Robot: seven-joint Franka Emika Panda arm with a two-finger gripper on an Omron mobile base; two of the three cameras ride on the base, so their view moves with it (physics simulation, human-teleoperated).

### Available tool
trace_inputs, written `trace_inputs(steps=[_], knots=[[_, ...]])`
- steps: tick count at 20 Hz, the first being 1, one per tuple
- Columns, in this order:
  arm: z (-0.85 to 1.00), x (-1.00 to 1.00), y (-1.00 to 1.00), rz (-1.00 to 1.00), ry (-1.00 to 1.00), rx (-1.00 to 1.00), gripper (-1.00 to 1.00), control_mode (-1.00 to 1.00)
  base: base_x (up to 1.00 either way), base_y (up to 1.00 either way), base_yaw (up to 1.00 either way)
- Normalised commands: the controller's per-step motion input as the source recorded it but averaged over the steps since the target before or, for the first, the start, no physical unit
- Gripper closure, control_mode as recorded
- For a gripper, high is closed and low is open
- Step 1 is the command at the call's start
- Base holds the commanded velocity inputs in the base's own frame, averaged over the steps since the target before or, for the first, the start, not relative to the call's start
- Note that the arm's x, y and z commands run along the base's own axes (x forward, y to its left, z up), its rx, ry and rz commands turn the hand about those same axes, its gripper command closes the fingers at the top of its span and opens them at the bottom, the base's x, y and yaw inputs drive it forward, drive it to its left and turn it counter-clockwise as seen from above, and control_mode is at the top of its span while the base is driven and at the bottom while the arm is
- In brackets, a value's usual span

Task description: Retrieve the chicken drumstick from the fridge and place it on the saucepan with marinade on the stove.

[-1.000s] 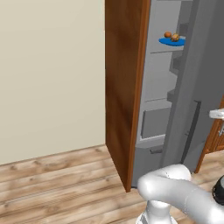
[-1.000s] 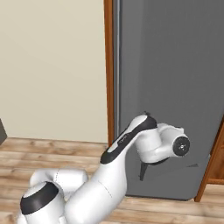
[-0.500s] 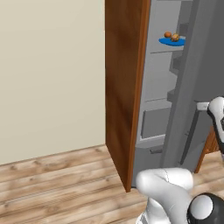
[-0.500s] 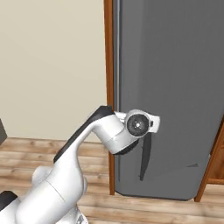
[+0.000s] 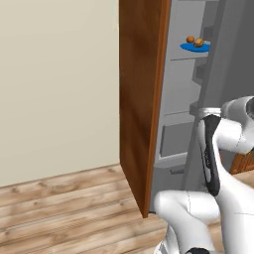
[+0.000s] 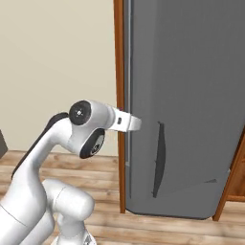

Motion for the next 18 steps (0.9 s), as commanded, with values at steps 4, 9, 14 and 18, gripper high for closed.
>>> trace_inputs(steps=[4, 9, 14, 18], knots=[[0.45, 0.00, 0.96, -0.30, 0.00, -0.17, -1.00, -1.00, 0.00, 0.00, 0.00], [0.45, 0.18, 0.88, -0.35, 0.00, -0.20, -1.00, -1.00, 0.00, 0.00, 0.00], [0.52, 0.31, 0.40, -0.31, -0.09, -0.13, -1.00, -1.00, 0.00, 0.00, 0.00], [0.53, 0.38, 0.04, -0.37, -0.07, -0.07, -1.00, -1.00, 0.00, 0.00, 0.00]])
